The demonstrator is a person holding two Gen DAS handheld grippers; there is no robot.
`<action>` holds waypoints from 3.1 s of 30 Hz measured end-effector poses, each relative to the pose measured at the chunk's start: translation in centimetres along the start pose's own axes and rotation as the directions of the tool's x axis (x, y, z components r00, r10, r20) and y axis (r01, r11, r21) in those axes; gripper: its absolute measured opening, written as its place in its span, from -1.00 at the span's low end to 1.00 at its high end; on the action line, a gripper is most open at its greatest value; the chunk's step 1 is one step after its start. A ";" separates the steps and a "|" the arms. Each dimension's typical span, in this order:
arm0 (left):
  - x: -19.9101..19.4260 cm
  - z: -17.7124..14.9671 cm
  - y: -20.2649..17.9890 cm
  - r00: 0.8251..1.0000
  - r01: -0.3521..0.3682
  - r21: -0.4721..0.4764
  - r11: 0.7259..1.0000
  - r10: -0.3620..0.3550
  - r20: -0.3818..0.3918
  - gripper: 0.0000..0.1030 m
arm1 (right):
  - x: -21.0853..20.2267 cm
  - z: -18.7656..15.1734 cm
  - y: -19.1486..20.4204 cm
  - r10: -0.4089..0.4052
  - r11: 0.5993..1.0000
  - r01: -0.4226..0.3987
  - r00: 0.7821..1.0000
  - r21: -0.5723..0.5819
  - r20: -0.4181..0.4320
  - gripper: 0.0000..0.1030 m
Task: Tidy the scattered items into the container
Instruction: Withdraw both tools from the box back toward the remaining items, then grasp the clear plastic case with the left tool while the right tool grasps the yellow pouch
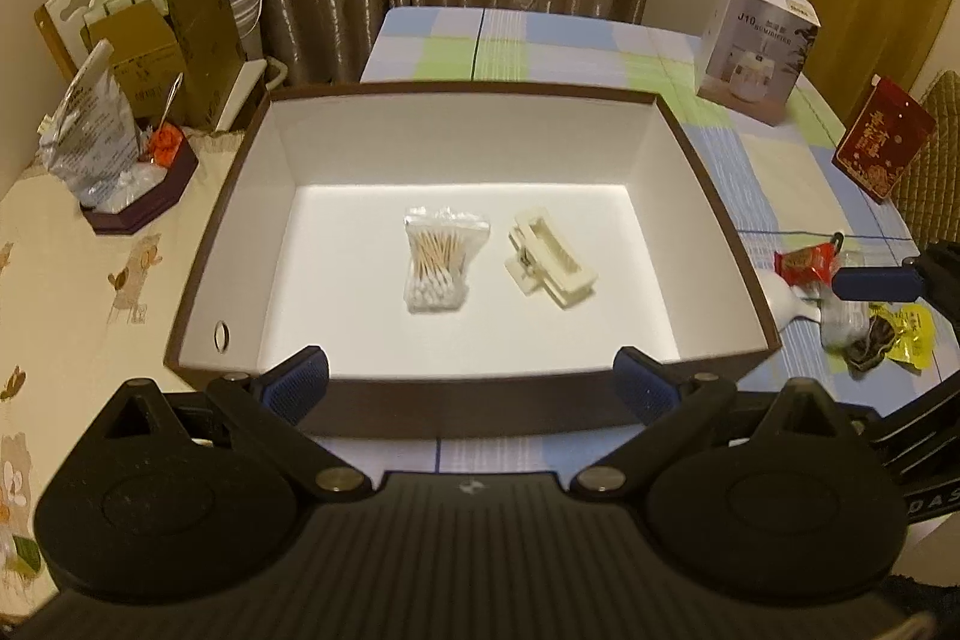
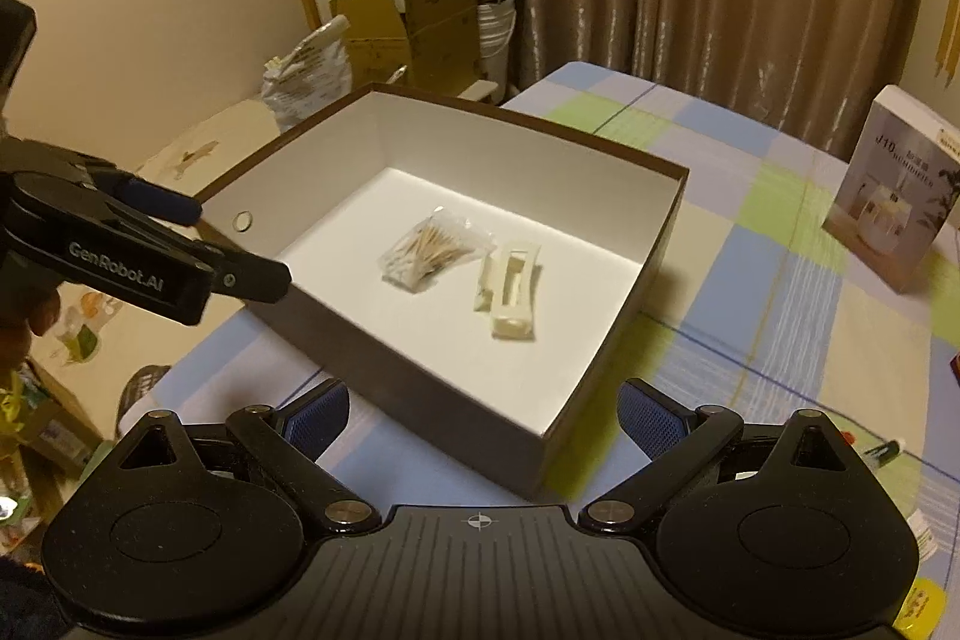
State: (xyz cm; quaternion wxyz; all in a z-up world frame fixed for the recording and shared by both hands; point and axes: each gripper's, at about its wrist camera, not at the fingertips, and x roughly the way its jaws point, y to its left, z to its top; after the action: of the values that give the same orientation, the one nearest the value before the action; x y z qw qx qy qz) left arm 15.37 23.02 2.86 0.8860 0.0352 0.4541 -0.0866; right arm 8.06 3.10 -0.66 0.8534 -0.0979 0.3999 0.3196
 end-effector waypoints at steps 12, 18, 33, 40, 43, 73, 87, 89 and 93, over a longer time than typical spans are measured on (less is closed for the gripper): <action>0.2 -2.8 -2.6 0.998 -0.015 -0.022 1.000 0.013 -0.060 0.94 | -2.0 -2.4 -2.5 0.024 0.997 -0.024 1.000 0.071 0.010 0.96; -0.2 -3.3 -4.8 0.998 0.004 -0.008 1.000 -0.004 -0.059 0.93 | -3.5 -3.8 -4.0 0.016 0.995 -0.015 1.000 0.094 -0.001 0.96; 1.0 -4.1 -12.5 0.991 0.098 0.056 0.994 -0.093 -0.092 0.93 | -8.4 -8.9 -10.5 -0.079 0.973 0.090 0.995 0.215 -0.058 0.96; 1.5 -3.8 -17.0 0.985 0.153 0.111 0.982 -0.143 -0.098 0.93 | -10.7 -11.1 -13.8 -0.144 0.951 0.157 0.987 0.267 -0.069 0.96; 1.7 -3.5 -18.8 0.983 0.172 0.135 0.976 -0.160 -0.095 0.93 | -11.6 -11.9 -15.1 -0.162 0.941 0.177 0.984 0.287 -0.073 0.96; 8.6 -1.2 -28.7 0.961 0.245 0.208 0.947 -0.210 -0.178 0.76 | -11.8 -19.6 -30.6 -0.112 0.730 0.075 0.994 0.679 0.010 0.84; 12.7 0.7 -30.4 0.954 0.238 0.227 0.944 -0.184 -0.236 0.73 | -7.3 -20.2 -33.5 0.009 0.708 -0.043 0.999 0.705 0.051 0.18; 13.1 1.0 -30.4 0.953 0.237 0.227 0.945 -0.181 -0.242 0.72 | -7.1 -20.1 -33.5 0.013 0.716 -0.055 0.998 0.696 0.065 0.18; 13.8 1.4 -30.5 0.952 0.240 0.230 0.943 -0.182 -0.245 0.72 | -6.4 -20.0 -33.1 0.036 0.754 -0.056 0.998 0.655 0.043 -0.47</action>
State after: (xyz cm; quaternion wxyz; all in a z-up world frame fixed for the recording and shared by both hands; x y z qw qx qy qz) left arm 18.74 -8.85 -6.95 0.8036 0.1101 0.5354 -0.2354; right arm 13.26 -34.01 -12.04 0.8310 0.2214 0.4769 0.1814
